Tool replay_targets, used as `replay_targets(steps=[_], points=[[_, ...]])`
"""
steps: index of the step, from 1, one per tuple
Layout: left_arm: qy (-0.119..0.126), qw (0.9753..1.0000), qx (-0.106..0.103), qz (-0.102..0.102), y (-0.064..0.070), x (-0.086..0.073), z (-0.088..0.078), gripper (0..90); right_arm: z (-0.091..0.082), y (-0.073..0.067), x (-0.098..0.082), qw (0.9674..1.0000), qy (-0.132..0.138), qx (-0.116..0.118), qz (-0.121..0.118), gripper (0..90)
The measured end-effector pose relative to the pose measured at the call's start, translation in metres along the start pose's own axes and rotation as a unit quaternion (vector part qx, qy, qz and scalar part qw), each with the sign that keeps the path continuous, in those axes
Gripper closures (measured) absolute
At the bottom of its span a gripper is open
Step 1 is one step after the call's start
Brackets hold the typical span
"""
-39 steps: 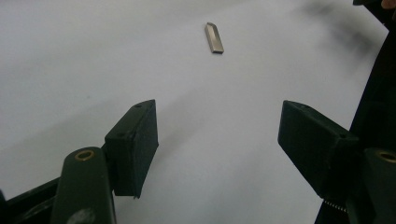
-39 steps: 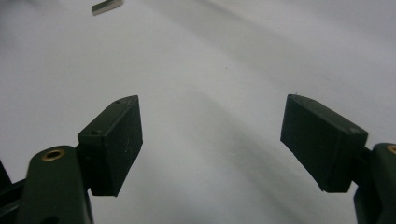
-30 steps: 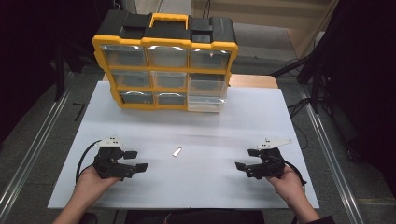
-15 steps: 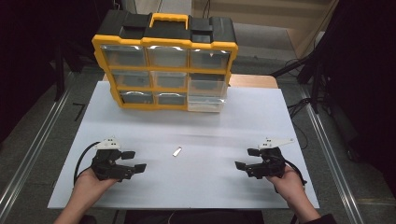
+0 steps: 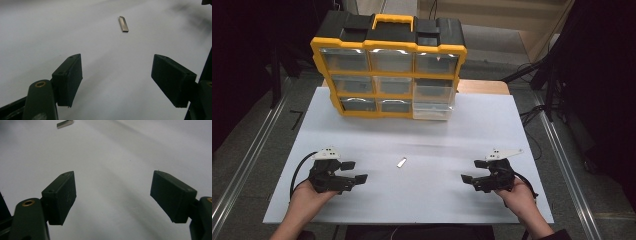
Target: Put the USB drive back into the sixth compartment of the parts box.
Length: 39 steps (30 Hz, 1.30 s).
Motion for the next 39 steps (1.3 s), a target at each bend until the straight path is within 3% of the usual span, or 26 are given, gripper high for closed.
replay_targets(steps=[13, 19, 22, 24, 30, 39], points=[[0.005, 1.0, -0.004, 0.007, 0.003, 0.004, 0.002, 26.1, -0.005, 0.0, -0.007, 1.0, -0.003, -0.004, 0.005, 19.1], [0.004, 0.9999, -0.001, 0.014, 0.006, 0.008, 0.005, 26.1, -0.007, -0.001, -0.01, 1.0, 0.0, -0.003, -0.005, 19.0], [0.012, 0.9997, -0.004, 0.021, 0.007, 0.013, 0.007, 25.7, -0.006, 0.001, -0.011, 1.0, -0.003, -0.005, -0.001, 19.0], [0.015, 0.9995, -0.017, 0.023, 0.01, 0.017, 0.011, 22.5, -0.006, 0.002, -0.01, 1.0, -0.002, -0.006, 0.002, 19.0], [-0.005, 0.999, -0.02, 0.041, 0.014, 0.023, 0.018, 22.6, -0.006, 0.001, -0.01, 1.0, 0.0, -0.003, -0.004, 19.0], [0.0, 0.9984, -0.024, 0.05, 0.015, 0.043, 0.025, 22.9, -0.006, 0.003, -0.01, 1.0, -0.001, -0.005, -0.001, 19.0]])
Point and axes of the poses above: each handheld gripper's, and its own axes: z roughly forward along the jaws, x roughly out of its top, y roughly to its right, the point moved 8 cm from there along z, roughly forward along the jaws, and after that the axes turned 11 degrees about -x, right-handed, at the moved point
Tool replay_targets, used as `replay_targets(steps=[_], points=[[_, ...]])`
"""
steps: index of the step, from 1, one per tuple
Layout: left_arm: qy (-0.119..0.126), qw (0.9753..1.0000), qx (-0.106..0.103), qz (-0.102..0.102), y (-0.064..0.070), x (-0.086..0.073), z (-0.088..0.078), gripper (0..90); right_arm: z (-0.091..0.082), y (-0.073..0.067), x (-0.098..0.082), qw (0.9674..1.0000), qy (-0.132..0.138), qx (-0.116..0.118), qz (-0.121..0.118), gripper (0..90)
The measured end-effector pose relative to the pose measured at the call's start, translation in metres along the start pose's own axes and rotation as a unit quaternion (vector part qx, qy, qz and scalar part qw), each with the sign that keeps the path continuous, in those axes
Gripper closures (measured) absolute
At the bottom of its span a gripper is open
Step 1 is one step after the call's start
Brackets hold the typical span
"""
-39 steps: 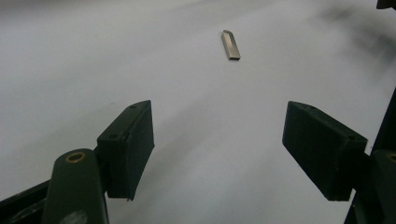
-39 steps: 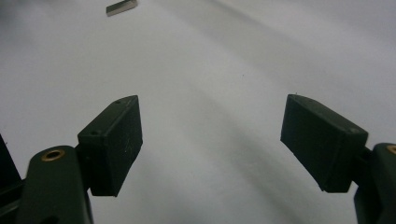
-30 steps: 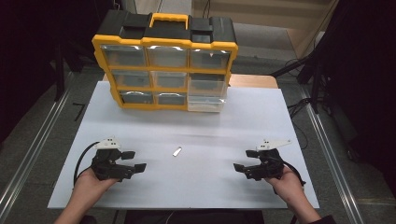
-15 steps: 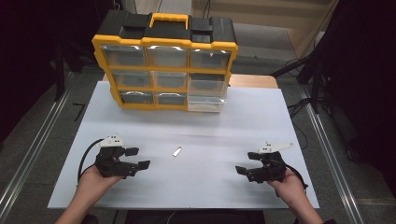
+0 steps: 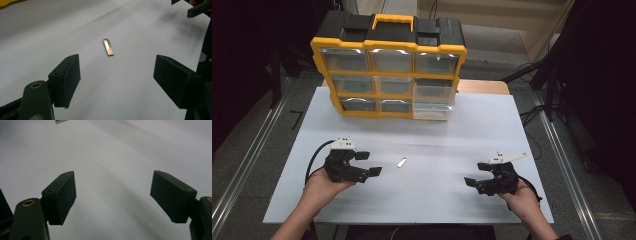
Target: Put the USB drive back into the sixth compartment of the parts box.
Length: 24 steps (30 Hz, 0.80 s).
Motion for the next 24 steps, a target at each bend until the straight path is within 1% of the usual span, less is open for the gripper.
replay_targets(steps=[14, 19, 24], points=[[-0.01, 0.9999, -0.005, -0.002, -0.005, 0.013, 0.01, 22.9, 0.0, 0.0, 0.0, 1.0, -0.001, -0.001, -0.002, 19.1], [-0.007, 0.9999, -0.008, -0.001, -0.005, 0.02, 0.016, 23.0, 0.001, 0.0, 0.0, 1.0, -0.002, -0.001, -0.003, 19.1], [-0.009, 1.0, -0.004, 0.0, -0.007, 0.025, 0.022, 23.0, 0.001, 0.0, 0.0, 1.0, -0.001, 0.0, -0.005, 19.1]])
Point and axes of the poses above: each handheld gripper's, and its own axes: z roughly forward along the jaws, x roughly out of its top, y roughly to its right, the point moved 8 cm from there along z, roughly forward along the jaws, and after that the axes turned 11 degrees about -x, right-handed, at the moved point
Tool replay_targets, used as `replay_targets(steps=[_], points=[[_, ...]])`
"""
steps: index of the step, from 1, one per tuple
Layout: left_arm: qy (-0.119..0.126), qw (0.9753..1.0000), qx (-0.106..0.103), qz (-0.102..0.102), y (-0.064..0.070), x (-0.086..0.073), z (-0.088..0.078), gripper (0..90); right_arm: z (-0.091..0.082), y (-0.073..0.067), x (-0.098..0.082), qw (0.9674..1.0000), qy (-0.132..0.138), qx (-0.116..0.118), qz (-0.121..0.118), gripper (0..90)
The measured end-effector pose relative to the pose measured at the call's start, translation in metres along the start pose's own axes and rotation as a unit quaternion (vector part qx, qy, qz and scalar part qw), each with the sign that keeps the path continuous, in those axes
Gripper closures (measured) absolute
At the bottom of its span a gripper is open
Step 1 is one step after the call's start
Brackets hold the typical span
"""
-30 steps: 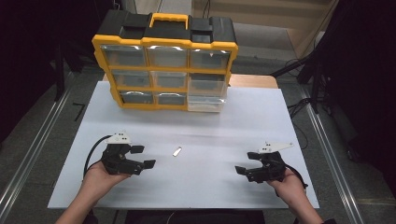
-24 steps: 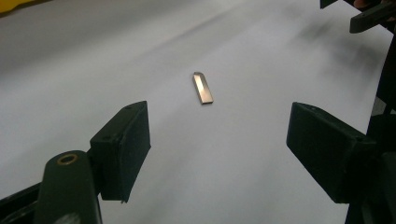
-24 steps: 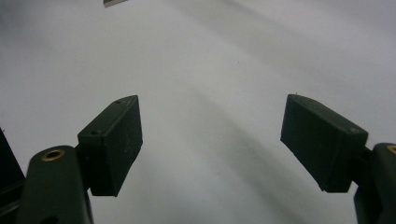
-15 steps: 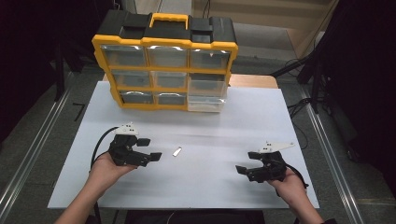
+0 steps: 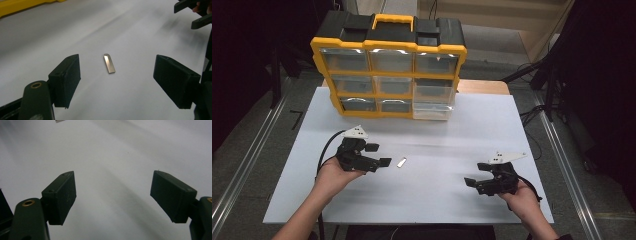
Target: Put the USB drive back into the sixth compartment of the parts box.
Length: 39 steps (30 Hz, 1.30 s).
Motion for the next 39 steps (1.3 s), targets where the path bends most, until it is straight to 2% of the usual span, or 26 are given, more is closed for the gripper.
replay_targets(steps=[9, 19, 32, 35, 39], points=[[0.001, 1.0, 0.004, 0.002, -0.002, 0.007, 0.006, 23.0, 0.0, 0.0, 0.0, 1.0, -0.001, 0.0, 0.0, 19.0], [-0.011, 0.9999, -0.001, 0.009, -0.004, 0.015, 0.024, 23.1, 0.0, 0.0, 0.0, 1.0, -0.002, -0.001, 0.0, 19.1], [-0.019, 0.9996, 0.005, 0.02, -0.004, 0.027, 0.044, 23.3, 0.001, 0.0, 0.0, 1.0, -0.004, -0.002, -0.002, 19.1], [-0.019, 0.9996, 0.009, 0.021, -0.005, 0.028, 0.048, 25.7, 0.001, 0.0, 0.0, 1.0, -0.004, -0.001, -0.003, 19.0], [-0.033, 0.9991, 0.013, 0.022, -0.007, 0.025, 0.053, 25.7, 0.001, 0.0, -0.001, 1.0, -0.005, -0.001, -0.003, 19.0]])
Point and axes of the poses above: each handheld gripper's, and its own axes: z roughly forward along the jaws, x roughly out of its top, y roughly to its right, the point moved 8 cm from there along z, roughly forward along the jaws, and after that the axes turned 11 degrees about -x, right-handed, at the moved point
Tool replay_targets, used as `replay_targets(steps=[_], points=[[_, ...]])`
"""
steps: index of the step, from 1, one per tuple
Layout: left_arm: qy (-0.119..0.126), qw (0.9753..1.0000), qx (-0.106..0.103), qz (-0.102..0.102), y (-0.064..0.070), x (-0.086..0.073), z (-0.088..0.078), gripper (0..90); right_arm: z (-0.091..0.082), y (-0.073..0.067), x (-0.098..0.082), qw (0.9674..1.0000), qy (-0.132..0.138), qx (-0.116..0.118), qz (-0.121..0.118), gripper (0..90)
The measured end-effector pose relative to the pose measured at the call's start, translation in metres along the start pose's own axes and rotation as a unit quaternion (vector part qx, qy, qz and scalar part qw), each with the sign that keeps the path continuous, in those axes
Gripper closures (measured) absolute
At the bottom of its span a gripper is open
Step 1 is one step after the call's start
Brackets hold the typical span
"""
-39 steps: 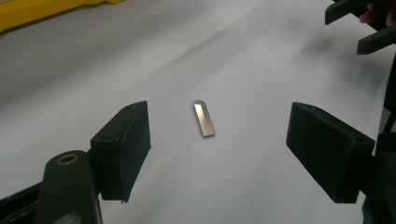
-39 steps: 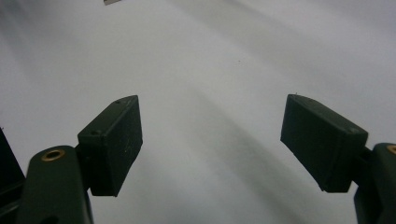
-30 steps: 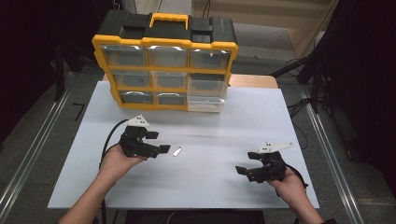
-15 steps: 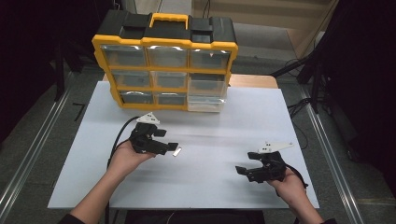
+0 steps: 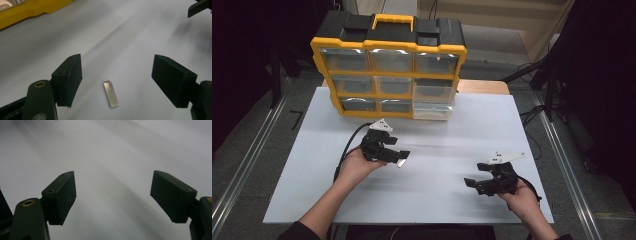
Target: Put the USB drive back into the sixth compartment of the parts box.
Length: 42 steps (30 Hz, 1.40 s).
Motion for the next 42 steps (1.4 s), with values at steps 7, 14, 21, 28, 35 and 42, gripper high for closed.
replay_targets(steps=[7, 14, 21, 28, 35, 42], points=[[-0.009, 0.9999, 0.004, -0.006, -0.003, -0.005, 0.004, 25.9, 0.0, 0.0, 0.0, 1.0, -0.001, 0.0, -0.002, 19.0], [-0.032, 0.9995, 0.006, -0.005, -0.003, -0.015, 0.011, 27.4, 0.0, 0.0, 0.0, 1.0, -0.001, -0.001, -0.005, 19.0], [-0.062, 0.9981, 0.007, -0.005, -0.004, -0.025, 0.022, 27.4, 0.001, 0.0, -0.001, 1.0, -0.004, -0.002, -0.005, 19.0], [-0.085, 0.9959, 0.027, 0.015, -0.005, -0.036, 0.03, 36.4, 0.001, -0.001, -0.001, 1.0, -0.005, -0.001, -0.006, 19.1], [-0.092, 0.9933, 0.061, 0.036, -0.002, -0.038, 0.032, 40.5, 0.001, -0.001, -0.001, 1.0, -0.005, -0.001, -0.006, 19.0], [-0.1, 0.9899, 0.089, 0.047, 0.0, -0.04, 0.031, 52.3, 0.002, -0.001, -0.002, 0.9999, -0.007, -0.002, -0.008, 19.0]])
Point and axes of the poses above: each handheld gripper's, and its own axes: z roughly forward along the jaws, x roughly out of its top, y roughly to its right, the point moved 8 cm from there along z, roughly forward along the jaws, and after that the axes turned 11 degrees about -x, right-handed, at the moved point
